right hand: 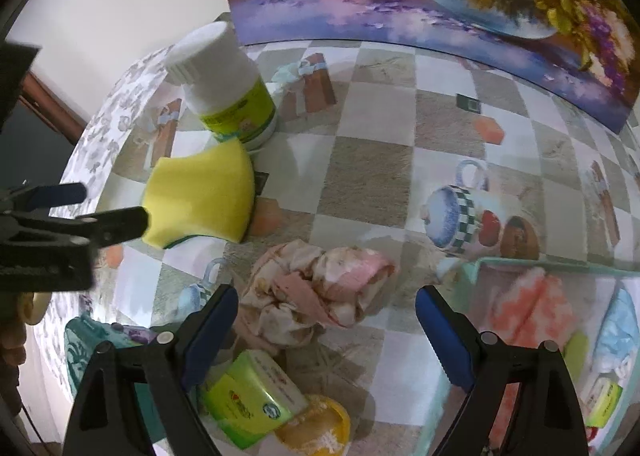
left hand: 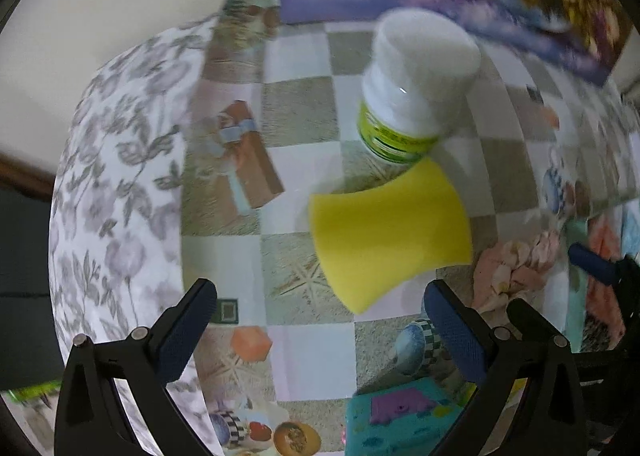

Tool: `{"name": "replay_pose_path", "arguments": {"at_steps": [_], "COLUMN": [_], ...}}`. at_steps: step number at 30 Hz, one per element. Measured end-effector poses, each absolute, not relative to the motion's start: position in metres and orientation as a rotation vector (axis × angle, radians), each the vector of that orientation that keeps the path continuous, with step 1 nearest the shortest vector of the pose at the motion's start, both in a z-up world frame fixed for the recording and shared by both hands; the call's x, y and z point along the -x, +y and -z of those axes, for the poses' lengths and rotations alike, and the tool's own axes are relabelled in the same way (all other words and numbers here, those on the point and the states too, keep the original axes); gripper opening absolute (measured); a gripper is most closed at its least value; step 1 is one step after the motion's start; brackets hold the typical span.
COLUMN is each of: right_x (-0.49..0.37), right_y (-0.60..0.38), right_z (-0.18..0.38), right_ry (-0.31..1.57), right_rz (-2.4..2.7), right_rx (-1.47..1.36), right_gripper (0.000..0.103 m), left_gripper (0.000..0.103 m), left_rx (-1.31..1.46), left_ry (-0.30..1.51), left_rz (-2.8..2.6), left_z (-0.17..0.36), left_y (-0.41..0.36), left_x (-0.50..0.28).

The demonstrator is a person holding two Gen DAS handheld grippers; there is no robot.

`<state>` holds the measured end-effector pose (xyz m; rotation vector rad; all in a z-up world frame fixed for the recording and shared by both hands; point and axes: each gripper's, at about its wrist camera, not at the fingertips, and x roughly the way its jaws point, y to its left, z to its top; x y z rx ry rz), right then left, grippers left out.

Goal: Organize soft objects
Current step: 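Move the left gripper to the yellow sponge while the right gripper approaches the pink floral cloth, then grasp the yellow sponge with the left gripper while the right gripper grasps the pink floral cloth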

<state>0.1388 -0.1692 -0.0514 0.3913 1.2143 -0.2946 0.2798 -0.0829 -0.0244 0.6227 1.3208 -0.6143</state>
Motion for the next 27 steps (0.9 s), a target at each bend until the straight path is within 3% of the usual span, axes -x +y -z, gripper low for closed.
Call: {"name": "replay_pose_path", "arguments": {"at_steps": [8, 9, 12, 21, 27], "right_x": [-0.147, -0.147, -0.148, -0.152, -0.155], "right_y": [-0.168, -0.167, -0.167, -0.165, -0.168], "right_z": [0.061, 0.063, 0.068, 0.077, 0.084], "right_ry": [1.221, 1.223, 1.231, 1.224, 1.227], "right_rz": [0.276, 0.273, 0.267, 0.258, 0.256], "right_rx": [-0.392, -0.392, -0.399, -0.404, -0.419], "right_gripper": [0.092, 0.092, 0.092, 0.092, 0.092], "left_gripper": [0.102, 0.098, 0.073, 0.070, 0.047], "left_rx": [-0.708, -0.704, -0.702, -0.664, -0.679], "left_ry": [1.311, 1.308, 1.321, 1.345, 1.327], "left_rz": [0.614, 0.617, 0.628, 0.657, 0.685], "left_z": [0.043, 0.043, 0.048, 0.053, 0.050], "left_y": [-0.093, -0.094, -0.096, -0.103, -0.123], "left_x": [-0.274, -0.273, -0.271, -0.274, -0.268]}}
